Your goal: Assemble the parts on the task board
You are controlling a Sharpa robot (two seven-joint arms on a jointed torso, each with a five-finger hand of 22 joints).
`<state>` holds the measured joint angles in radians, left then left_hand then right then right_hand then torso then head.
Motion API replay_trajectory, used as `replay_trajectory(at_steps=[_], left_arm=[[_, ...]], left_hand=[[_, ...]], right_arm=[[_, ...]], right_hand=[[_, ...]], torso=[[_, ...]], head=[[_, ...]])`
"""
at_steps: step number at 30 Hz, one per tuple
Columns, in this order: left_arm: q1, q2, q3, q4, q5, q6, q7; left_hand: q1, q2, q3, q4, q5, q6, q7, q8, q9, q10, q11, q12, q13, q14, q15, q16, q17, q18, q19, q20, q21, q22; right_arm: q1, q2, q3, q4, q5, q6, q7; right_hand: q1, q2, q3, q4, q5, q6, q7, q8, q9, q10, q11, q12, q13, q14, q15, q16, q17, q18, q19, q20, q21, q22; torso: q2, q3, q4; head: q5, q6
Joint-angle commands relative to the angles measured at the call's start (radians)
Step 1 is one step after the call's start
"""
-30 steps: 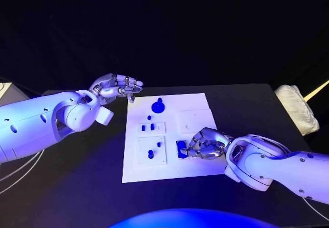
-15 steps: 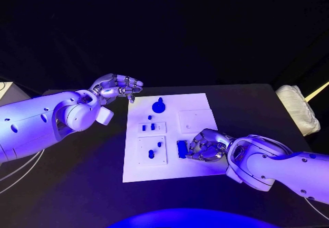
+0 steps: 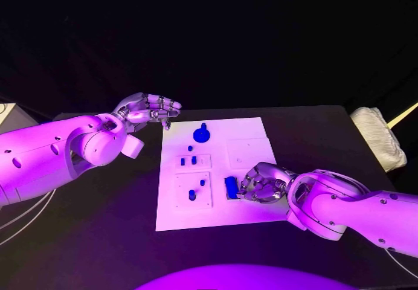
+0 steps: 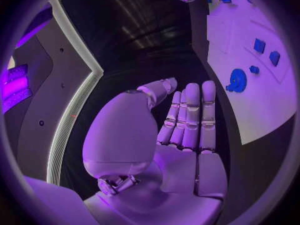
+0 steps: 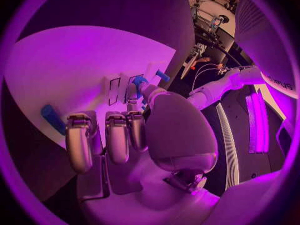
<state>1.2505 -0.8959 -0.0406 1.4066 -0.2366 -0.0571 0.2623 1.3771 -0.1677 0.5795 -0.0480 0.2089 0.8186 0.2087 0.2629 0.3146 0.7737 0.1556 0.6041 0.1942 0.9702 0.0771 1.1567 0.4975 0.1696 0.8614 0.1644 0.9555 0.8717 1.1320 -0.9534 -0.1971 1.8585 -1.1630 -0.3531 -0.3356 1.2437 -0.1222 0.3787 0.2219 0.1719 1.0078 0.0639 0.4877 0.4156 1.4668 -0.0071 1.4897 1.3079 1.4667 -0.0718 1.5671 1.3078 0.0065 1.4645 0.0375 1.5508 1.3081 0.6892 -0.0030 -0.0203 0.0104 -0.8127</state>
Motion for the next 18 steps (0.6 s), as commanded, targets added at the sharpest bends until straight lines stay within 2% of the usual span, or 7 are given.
replay_trajectory(at_steps=[1,7,11,14,15,17,18], left_arm=[[0.0,0.0,0.0,0.003,0.003,0.017,0.002],[0.0,-0.001,0.0,0.004,0.003,0.018,0.001],[0.0,-0.001,0.0,0.004,0.002,0.02,-0.001],[0.0,-0.001,0.0,0.004,0.002,0.021,-0.001],[0.0,-0.001,0.0,0.004,0.002,0.022,-0.001],[0.0,-0.001,0.0,0.004,0.002,0.023,-0.002],[0.0,-0.001,0.0,0.003,0.002,0.023,-0.002]], left_hand=[[-0.01,0.003,-0.002,0.006,0.006,-0.008,0.006,0.005,-0.001,-0.005,-0.001,0.004,0.001,-0.009,0.001,0.007,-0.002,0.015,-0.001,0.007,-0.005,-0.001],[-0.01,0.003,-0.002,0.007,0.006,-0.008,0.006,0.006,-0.001,-0.005,-0.001,0.005,0.001,-0.009,0.001,0.007,-0.002,0.015,-0.001,0.007,-0.005,-0.001],[-0.01,0.003,-0.002,0.007,0.006,-0.008,0.006,0.006,-0.001,-0.005,-0.001,0.005,0.001,-0.009,0.001,0.007,-0.002,0.015,-0.001,0.007,-0.005,-0.001],[-0.01,0.003,-0.002,0.007,0.006,-0.008,0.006,0.006,-0.001,-0.005,-0.001,0.005,0.001,-0.009,0.001,0.007,-0.002,0.015,-0.001,0.007,-0.005,-0.001],[-0.01,0.003,-0.002,0.007,0.006,-0.008,0.006,0.006,-0.001,-0.005,-0.001,0.005,0.001,-0.009,0.001,0.007,-0.002,0.015,-0.001,0.007,-0.005,-0.001],[-0.01,0.003,-0.002,0.007,0.006,-0.008,0.006,0.006,-0.001,-0.005,-0.001,0.005,0.001,-0.009,0.001,0.007,-0.002,0.015,-0.001,0.007,-0.005,-0.001],[-0.01,0.003,-0.002,0.007,0.006,-0.008,0.006,0.006,-0.001,-0.005,-0.001,0.005,0.001,-0.009,0.001,0.007,-0.002,0.015,-0.001,0.007,-0.005,-0.001]], right_arm=[[-0.001,0.005,0.0,-0.005,-0.019,0.002,-0.015],[-0.001,0.014,0.0,-0.015,-0.02,0.012,-0.017],[-0.001,0.02,0.0,-0.022,-0.02,0.03,-0.02],[-0.001,0.023,0.0,-0.027,-0.021,0.047,-0.018],[-0.001,0.024,0.0,-0.028,-0.021,0.05,-0.016],[-0.001,0.024,0.0,-0.027,-0.021,0.056,-0.009],[-0.001,0.024,0.0,-0.027,-0.021,0.056,-0.008]], right_hand=[[0.0,0.011,0.006,0.0,-0.002,0.003,-0.005,0.004,-0.001,0.057,-0.007,0.005,0.209,0.104,-0.005,0.004,0.263,-0.004,0.103,-0.008,0.007,0.259],[-0.002,0.01,0.008,0.001,-0.001,0.003,-0.006,0.004,-0.001,0.057,-0.007,0.006,0.209,0.104,-0.005,0.004,0.263,-0.004,0.103,-0.008,0.007,0.259],[-0.004,0.0,0.01,-0.002,0.0,0.003,-0.006,0.006,0.0,0.058,-0.008,0.006,0.21,0.104,-0.006,0.004,0.263,-0.004,0.103,-0.008,0.006,0.258],[-0.011,-0.024,0.009,-0.006,-0.004,0.002,-0.006,0.008,0.0,0.057,-0.007,0.004,0.209,0.104,-0.006,0.004,0.263,-0.003,0.102,-0.009,0.004,0.258],[-0.011,-0.059,0.003,-0.017,-0.011,0.001,-0.005,0.009,0.0,0.054,-0.006,0.0,0.206,0.104,-0.005,0.004,0.263,-0.003,0.102,-0.008,0.002,0.257],[-0.012,-0.086,-0.004,-0.025,-0.018,-0.001,-0.002,0.008,-0.002,0.053,-0.004,-0.002,0.206,0.104,-0.004,0.004,0.263,-0.003,0.102,-0.007,0.001,0.257],[-0.013,-0.092,-0.006,-0.025,-0.02,-0.001,-0.001,0.008,-0.002,0.053,-0.004,-0.002,0.206,0.104,-0.003,0.004,0.263,-0.003,0.102,-0.007,0.001,0.257]], torso=[[0.0,0.0001,0.0005],[0.0,0.0006,0.0008],[-0.001,-0.0002,0.0004],[-0.002,-0.0004,-0.0003],[-0.001,-0.0003,-0.0004],[-0.001,0.0003,-0.0012],[-0.001,0.0003,-0.0012]], head=[[0.0,-0.002],[-0.001,-0.002],[0.001,-0.003],[0.002,-0.004],[0.003,-0.004],[0.004,-0.005],[0.004,-0.005]])
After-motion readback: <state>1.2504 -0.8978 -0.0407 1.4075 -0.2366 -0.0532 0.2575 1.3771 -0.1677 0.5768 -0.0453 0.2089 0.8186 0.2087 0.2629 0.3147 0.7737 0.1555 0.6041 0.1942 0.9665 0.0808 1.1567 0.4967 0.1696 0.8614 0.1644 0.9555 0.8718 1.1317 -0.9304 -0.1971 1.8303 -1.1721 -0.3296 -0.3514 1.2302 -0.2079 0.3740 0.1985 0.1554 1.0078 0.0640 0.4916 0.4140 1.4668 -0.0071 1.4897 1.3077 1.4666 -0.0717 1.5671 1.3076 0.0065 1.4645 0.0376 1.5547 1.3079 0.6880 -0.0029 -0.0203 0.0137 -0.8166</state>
